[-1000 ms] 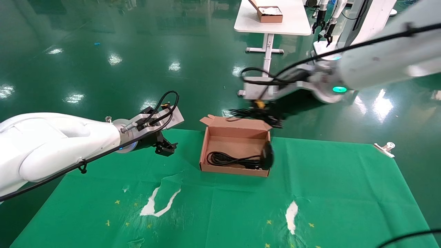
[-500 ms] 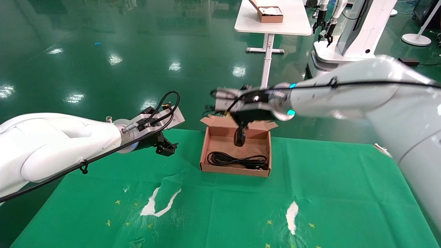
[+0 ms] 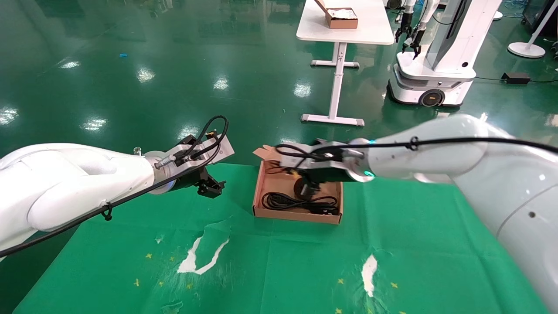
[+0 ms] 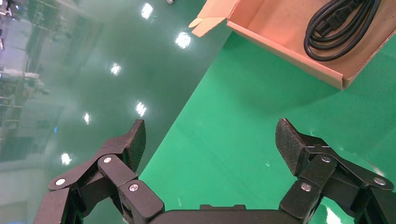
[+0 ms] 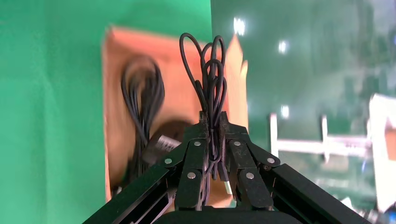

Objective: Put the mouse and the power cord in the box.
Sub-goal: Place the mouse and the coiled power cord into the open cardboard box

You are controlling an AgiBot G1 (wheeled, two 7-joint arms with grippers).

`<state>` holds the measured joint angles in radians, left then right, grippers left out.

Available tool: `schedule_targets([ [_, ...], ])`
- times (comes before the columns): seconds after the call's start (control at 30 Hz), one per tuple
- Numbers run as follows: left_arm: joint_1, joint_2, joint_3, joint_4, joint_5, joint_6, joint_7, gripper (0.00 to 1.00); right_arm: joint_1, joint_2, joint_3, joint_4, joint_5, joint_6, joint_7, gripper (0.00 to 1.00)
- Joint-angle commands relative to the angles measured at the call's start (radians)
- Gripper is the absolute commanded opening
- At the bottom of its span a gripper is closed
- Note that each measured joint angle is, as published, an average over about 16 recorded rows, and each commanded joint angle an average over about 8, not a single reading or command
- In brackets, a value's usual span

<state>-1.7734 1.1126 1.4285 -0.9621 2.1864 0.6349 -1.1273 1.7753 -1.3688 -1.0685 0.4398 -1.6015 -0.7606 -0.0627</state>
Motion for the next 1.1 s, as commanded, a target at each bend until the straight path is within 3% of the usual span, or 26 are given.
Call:
schedule_targets([
  [0.03,0.0,0.0,0.0,0.0,0.0,0.0,0.0,1.0,-0.007,0.001,-0.018,-0.026,0.008,0.022,0.01,0.78],
  [0.1,0.0,-0.001,0.0,0.0,0.0,0.0,0.0,1.0,-0.011,0.0,-0.022,-0.034,0.012,0.031,0.013,1.0],
  [0.7,0.0,0.0,0.0,0.0,0.0,0.0,0.0,1.0,-0.013,0.01,-0.003,-0.009,0.015,0.006,0.009,1.0],
  [1.1,0.0,0.0,0.0,0.0,0.0,0.0,0.0,1.0,-0.135,0.143,0.137,0.143,0.166,-0.125,0.051,1.0],
])
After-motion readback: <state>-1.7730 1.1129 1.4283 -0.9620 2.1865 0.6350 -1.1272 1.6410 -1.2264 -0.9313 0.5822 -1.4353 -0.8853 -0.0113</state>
